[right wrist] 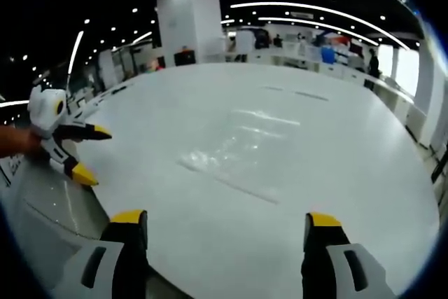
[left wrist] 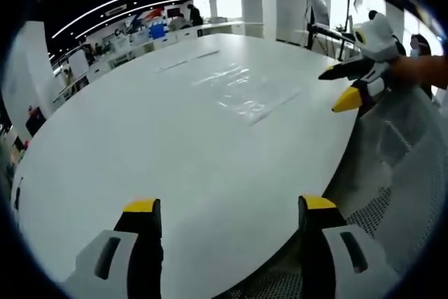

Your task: Open the resealable bag by pulling the two sides of the seal apart until the entire bag opening is separated and visibly accessible.

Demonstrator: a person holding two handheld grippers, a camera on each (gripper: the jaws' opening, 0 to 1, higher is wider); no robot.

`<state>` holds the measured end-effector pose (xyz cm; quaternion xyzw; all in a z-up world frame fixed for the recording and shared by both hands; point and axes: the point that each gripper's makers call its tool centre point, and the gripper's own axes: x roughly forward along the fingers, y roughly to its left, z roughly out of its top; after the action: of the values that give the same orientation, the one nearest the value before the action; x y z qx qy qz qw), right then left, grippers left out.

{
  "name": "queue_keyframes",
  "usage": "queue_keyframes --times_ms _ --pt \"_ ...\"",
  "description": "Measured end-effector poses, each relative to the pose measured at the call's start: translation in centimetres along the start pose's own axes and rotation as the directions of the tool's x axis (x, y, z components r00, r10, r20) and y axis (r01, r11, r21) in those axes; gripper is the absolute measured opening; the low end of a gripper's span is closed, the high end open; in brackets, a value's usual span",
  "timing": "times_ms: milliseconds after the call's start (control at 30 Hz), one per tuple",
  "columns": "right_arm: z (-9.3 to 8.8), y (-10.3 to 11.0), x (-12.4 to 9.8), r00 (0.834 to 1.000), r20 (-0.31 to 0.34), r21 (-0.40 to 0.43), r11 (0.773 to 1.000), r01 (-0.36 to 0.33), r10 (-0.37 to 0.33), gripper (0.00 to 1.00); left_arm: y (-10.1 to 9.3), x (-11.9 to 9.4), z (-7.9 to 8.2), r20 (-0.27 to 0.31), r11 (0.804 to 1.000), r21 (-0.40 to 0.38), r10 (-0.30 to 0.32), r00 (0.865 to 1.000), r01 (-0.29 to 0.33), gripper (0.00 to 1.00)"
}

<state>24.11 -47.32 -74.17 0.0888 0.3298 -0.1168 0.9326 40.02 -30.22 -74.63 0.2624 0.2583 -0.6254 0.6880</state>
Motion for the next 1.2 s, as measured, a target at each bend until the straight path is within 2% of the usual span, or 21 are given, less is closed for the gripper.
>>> queue_keyframes --times_ms 700,867,1200 --pt "-0.18 0.11 0.01 1.0 -0.011 -0.007 1.0 -0.004 0.003 0.91 0.11 -0.02 0.0 -0.001 1.0 -0.002 0.004 1.0 -0.004 0.78" --pt "-0.22 0.15 0.03 1.0 -0.012 -0.009 1.0 -0.01 0.01 0.91 0.33 -0.16 0.44 0.016 1.0 -0.023 0.01 1.0 -0.01 0.78" --pt "-0.31 0.73 0.2 0.999 -0.027 -0.026 0.999 -0.037 0.036 0.93 0.2 -0.1 0.37 0.009 1.0 -0.03 -0.001 1.0 0.001 0.78"
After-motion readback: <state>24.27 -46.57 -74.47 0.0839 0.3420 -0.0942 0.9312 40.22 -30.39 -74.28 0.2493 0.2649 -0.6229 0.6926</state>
